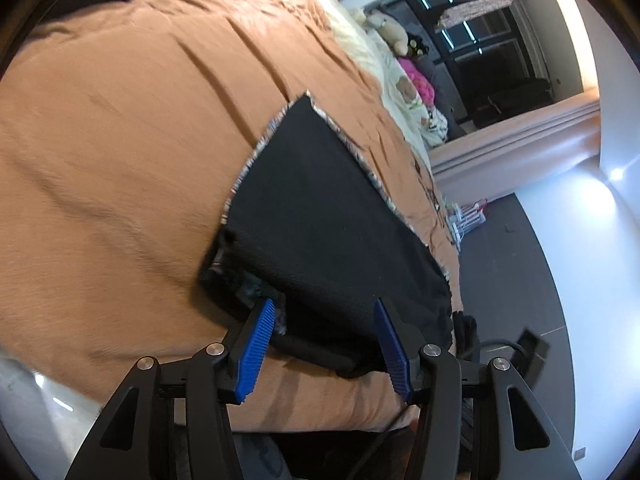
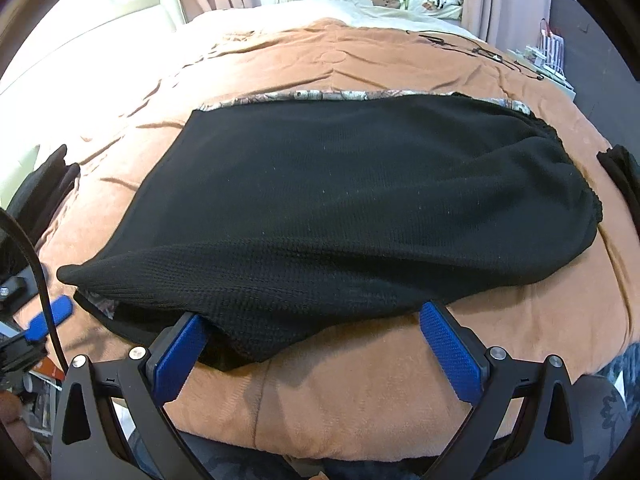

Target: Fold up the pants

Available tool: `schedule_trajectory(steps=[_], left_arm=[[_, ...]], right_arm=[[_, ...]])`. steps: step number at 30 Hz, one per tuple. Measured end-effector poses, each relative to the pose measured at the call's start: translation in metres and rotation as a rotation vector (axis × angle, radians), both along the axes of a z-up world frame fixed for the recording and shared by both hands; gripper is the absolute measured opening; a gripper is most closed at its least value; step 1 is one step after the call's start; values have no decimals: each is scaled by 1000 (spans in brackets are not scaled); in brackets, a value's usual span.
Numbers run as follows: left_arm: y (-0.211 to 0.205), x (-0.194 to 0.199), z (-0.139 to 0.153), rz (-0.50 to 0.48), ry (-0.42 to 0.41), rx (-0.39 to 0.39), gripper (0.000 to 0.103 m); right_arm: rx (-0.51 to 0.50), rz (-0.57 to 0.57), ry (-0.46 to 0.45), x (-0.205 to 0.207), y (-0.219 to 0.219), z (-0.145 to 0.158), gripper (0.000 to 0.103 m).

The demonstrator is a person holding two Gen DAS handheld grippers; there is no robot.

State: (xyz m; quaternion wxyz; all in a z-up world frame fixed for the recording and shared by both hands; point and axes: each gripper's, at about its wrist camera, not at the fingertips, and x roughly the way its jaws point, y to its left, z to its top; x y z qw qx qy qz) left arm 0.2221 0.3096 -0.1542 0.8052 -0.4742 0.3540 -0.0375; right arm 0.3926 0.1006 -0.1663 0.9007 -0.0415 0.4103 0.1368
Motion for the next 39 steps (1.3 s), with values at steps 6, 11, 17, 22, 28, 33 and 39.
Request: schedule_trajectory(steps=[6,11,17,22,28,33,39], left_arm=[[3,21,-10,39,39,-7,25],[1,17,-3,46,15,14,5],[6,11,3,52,-9,0,5],[7,10,9,50,-22,4,4],[6,8,9,57,-24,6,4],[8,3,-4,61,6,-14,4],[4,-2,-18,51,51,-11,4]], right_arm=[[-3,-15,-8,-2,-11,5,103],[-7,-8,8,-4,-10,0,103],[-64,74,16,-6,20,-12,103],[-111,48,-24,0,33,-16,103],[-156,-51,-7,10,10,-24,103],[-155,-58,25,3,-11,-25,103],[-163,-41,41,-2,-16,-28,103]])
